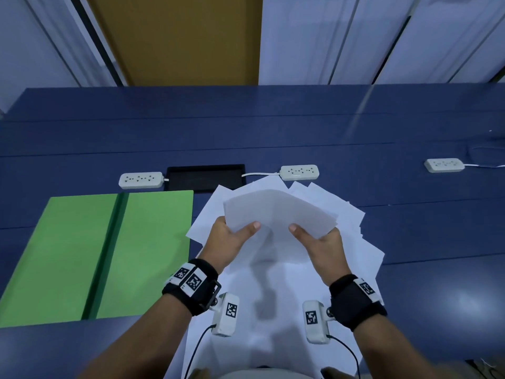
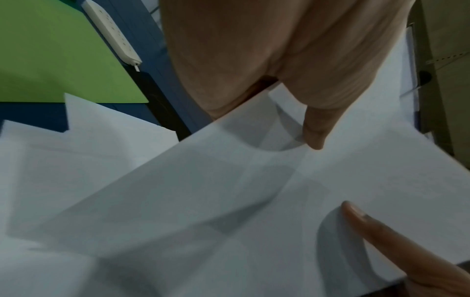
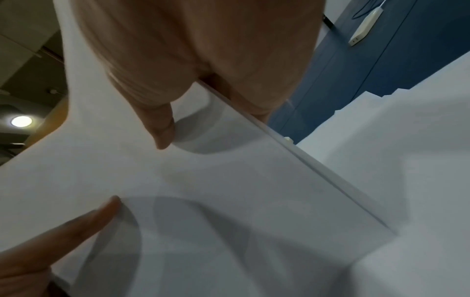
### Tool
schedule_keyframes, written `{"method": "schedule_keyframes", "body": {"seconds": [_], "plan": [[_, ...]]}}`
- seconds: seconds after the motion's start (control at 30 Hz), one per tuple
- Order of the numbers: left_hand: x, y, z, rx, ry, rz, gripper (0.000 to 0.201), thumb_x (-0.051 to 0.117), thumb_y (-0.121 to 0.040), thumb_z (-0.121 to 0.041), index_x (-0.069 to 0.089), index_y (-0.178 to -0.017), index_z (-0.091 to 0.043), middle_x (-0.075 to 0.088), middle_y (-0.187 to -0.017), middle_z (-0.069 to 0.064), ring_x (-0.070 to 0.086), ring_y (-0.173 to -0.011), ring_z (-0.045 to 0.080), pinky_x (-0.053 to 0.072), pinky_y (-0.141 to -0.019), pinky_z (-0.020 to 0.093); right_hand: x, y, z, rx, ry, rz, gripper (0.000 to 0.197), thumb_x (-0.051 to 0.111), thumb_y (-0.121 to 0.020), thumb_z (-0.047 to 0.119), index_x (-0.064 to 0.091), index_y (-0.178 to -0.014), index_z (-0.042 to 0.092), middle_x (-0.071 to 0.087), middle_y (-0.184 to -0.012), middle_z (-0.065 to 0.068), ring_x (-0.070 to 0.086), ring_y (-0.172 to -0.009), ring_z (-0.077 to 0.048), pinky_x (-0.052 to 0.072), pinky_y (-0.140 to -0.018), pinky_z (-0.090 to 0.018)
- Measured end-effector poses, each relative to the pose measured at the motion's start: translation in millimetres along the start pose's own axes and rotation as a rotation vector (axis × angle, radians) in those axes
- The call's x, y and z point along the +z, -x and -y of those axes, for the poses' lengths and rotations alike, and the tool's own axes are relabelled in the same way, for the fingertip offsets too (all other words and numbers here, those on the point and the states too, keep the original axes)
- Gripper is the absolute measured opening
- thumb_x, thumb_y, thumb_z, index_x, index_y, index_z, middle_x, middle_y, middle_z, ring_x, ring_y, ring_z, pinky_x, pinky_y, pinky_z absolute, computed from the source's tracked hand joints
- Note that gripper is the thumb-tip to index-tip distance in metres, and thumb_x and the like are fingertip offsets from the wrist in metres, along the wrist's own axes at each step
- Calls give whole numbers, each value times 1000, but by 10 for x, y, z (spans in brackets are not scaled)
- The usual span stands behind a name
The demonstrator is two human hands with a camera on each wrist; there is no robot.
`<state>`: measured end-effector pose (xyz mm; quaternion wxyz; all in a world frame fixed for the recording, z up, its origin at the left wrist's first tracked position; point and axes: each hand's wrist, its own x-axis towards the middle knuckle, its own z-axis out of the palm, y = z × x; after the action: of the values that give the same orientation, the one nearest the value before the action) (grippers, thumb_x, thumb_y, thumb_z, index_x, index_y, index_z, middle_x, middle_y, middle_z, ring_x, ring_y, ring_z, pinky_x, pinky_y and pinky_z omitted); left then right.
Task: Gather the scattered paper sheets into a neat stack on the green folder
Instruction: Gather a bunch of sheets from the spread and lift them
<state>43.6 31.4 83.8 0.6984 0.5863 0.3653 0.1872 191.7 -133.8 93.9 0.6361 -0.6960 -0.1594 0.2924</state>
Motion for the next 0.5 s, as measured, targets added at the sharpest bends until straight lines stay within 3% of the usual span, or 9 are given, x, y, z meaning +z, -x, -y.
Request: {"method": "schedule_keyframes", "body": {"seconds": [0.1, 0.2, 0.27, 0.4, 0.5], "plan": [[83, 46, -122, 75, 13, 24, 14, 79, -91, -16, 80, -103, -21, 80, -108, 3, 76, -103, 22, 59, -96, 48, -49, 28, 138, -39, -50, -21, 20, 79, -93, 10, 77, -112, 12, 81, -108, -2, 77, -103, -20, 62, -90, -36], [129, 95, -242, 171, 18, 78, 24, 80, -89, -10, 81, -98, -32, 80, -109, 2, 75, -104, 21, 61, -91, 35, -141, 60, 234, -106, -96, 0, 25, 78, -92, 7, 75, -117, 10, 81, -112, -3, 77, -105, -19, 61, -88, -30], [108, 58, -181, 161, 11, 49, 23, 82, -87, -9, 80, -99, -29, 80, -107, 3, 76, -102, 21, 61, -90, 37, -202, 48, 148, -115, -47, 14, 30, 80, -91, 7, 74, -121, 11, 80, -115, -3, 75, -110, -20, 60, -94, -36], [66, 5, 61, 17, 11, -85, 28, 87, -83, -12, 75, -108, -14, 80, -105, 3, 76, -100, 23, 58, -98, 51, -259, -3, -221, -39, -32, -38, 30, 80, -91, 7, 70, -118, 16, 78, -117, -6, 73, -113, -28, 55, -104, -58], [130, 13, 156, -30, 2, -113, 17, 82, -87, -9, 76, -103, -15, 81, -101, 3, 77, -96, 22, 59, -96, 50, -227, -4, -343, -33, -50, -83, 19, 71, -97, 1, 70, -111, 13, 78, -110, -10, 73, -108, -32, 53, -104, -63]]}}
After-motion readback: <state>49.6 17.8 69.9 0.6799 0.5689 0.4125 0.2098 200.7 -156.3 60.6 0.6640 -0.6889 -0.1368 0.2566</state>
